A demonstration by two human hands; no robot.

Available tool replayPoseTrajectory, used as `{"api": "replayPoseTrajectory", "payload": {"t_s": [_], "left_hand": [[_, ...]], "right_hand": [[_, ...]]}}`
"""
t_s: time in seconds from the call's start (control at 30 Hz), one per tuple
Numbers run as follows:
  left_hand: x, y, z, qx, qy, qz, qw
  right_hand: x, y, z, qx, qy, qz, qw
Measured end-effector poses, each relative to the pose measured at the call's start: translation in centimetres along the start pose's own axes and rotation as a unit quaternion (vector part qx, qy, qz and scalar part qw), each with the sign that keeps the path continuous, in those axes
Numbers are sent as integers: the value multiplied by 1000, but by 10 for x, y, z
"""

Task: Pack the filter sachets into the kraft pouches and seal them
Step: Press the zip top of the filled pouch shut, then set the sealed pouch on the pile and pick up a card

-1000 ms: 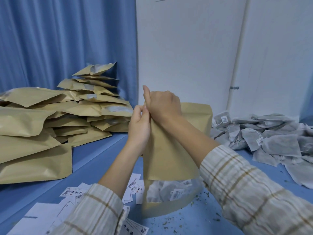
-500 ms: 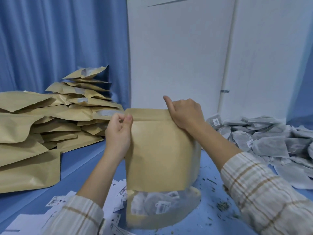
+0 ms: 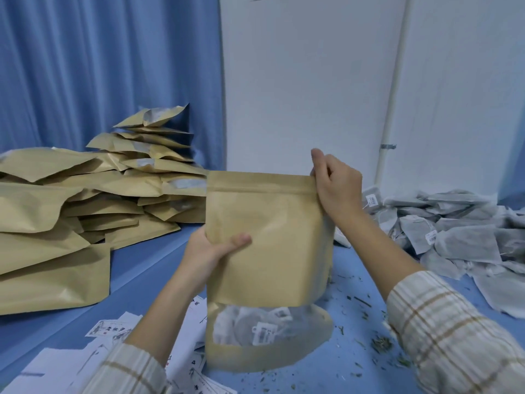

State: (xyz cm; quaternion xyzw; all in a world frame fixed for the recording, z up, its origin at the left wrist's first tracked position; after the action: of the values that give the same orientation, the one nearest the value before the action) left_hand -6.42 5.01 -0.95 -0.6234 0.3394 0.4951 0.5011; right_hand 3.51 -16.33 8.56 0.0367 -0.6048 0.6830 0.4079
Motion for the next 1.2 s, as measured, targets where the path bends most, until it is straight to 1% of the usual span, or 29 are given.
{"api": "replayPoseTrajectory", "payload": {"t_s": [0.03,0.07,0.1,0.17,0.2,0.23,0.3,0.37,0.43,0.47,0.53,0.6,0.67,0.7,0.83,0.93,1.0,1.07,1.13,1.2], "left_hand": [[2,-1,5,-24,19,2,1000],[3,-3,10,-43,35,0,998],[3,-5,14,-55,48,0,997],[3,-9,21,-70,58,-2,996],[2,-10,23,-76,70,-3,995],[2,-11,25,-81,90,-3,993],[-1,-13,29,-88,137,0,987],[-3,-14,35,-101,163,7,981],[-5,-13,41,-104,167,15,980],[-5,-12,44,-92,169,19,981],[-3,-7,48,-52,161,24,985],[6,4,53,1,102,51,994],[19,18,58,47,36,87,994],[23,24,63,44,21,93,994],[22,39,94,-61,16,106,992],[16,51,123,-74,18,124,989],[14,58,145,-70,58,128,988],[12,64,164,-69,174,117,975],[11,68,181,-76,308,78,945],[14,69,192,-78,404,38,911]], "right_hand": [[-6,4,0,8,-72,-31,997],[-14,11,-1,38,-129,-71,988],[-24,20,-4,102,-176,-113,972],[-46,46,-14,274,-246,-182,912],[-55,60,-17,339,-258,-205,881],[-61,73,-20,384,-258,-215,860],[-67,88,-25,427,-248,-206,845],[-64,93,-29,417,-257,-193,850],[-56,93,-33,377,-273,-200,862],[-53,93,-36,356,-277,-207,868],[-47,95,-42,323,-292,-220,873],[-42,100,-50,283,-320,-243,871],[-39,106,-61,246,-348,-282,860],[-35,109,-67,238,-353,-298,854],[-13,119,-93,230,-363,-301,851],[9,127,-114,243,-381,-307,838],[24,134,-130,251,-409,-332,812],[40,142,-147,254,-453,-368,771],[58,152,-163,251,-485,-399,737],[74,163,-176,237,-503,-417,719]]}}
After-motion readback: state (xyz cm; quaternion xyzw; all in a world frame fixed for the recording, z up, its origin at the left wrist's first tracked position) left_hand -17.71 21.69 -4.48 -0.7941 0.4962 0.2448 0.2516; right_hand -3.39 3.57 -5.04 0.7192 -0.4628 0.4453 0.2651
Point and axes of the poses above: each hand's wrist, its own y-axis away from the middle knuckle, its own z-axis out of the back of the hand, x = y × z, the point moved 4 cm from there along -y, towards the middle knuckle, and after that the axes turned 5 degrees about -y, right-handed, at the moved point
